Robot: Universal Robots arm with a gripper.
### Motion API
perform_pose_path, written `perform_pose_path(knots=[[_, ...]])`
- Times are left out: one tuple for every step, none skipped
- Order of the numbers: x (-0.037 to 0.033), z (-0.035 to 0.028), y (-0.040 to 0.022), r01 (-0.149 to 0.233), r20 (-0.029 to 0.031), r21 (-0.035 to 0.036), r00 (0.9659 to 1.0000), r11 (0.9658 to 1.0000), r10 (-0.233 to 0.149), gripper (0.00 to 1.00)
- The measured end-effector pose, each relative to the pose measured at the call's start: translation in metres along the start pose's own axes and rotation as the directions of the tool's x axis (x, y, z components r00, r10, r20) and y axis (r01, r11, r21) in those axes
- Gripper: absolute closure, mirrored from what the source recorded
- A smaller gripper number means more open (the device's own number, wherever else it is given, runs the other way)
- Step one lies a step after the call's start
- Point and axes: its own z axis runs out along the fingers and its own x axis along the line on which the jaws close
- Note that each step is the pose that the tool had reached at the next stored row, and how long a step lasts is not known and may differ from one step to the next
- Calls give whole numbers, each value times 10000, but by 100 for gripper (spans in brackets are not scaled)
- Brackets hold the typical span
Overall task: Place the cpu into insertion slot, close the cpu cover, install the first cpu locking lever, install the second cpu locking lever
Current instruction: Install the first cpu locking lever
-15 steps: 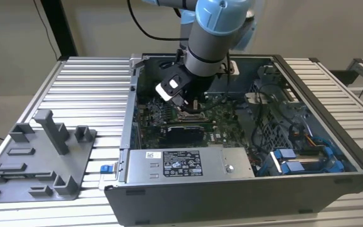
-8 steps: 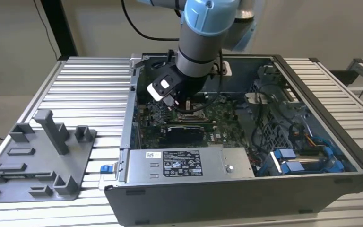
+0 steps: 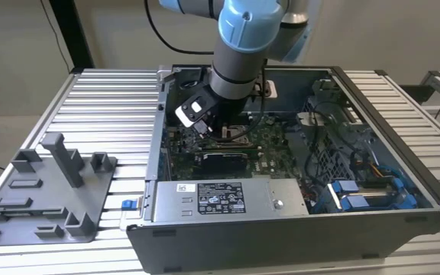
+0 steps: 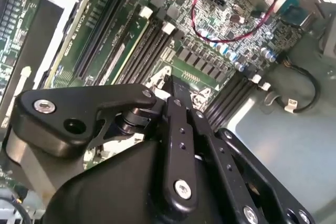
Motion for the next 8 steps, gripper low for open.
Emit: perform_pose_path(knots=[[-2, 9, -8, -12, -26, -17, 10000, 10000, 12, 100], [-4, 20, -20, -38, -46, -34, 10000, 10000, 37, 100], [-4, 30, -31, -80, -56, -46, 10000, 10000, 79, 100], [-6, 39, -43, -124, -63, -57, 9999, 9999, 124, 100], [-8, 50, -53, -165, -71, -69, 9998, 9998, 164, 100], [-11, 65, -61, -202, -80, -82, 9998, 9998, 201, 100], [-13, 81, -69, -235, -87, -92, 9997, 9997, 234, 100], [-16, 98, -73, -264, -89, -99, 9996, 9996, 263, 100]])
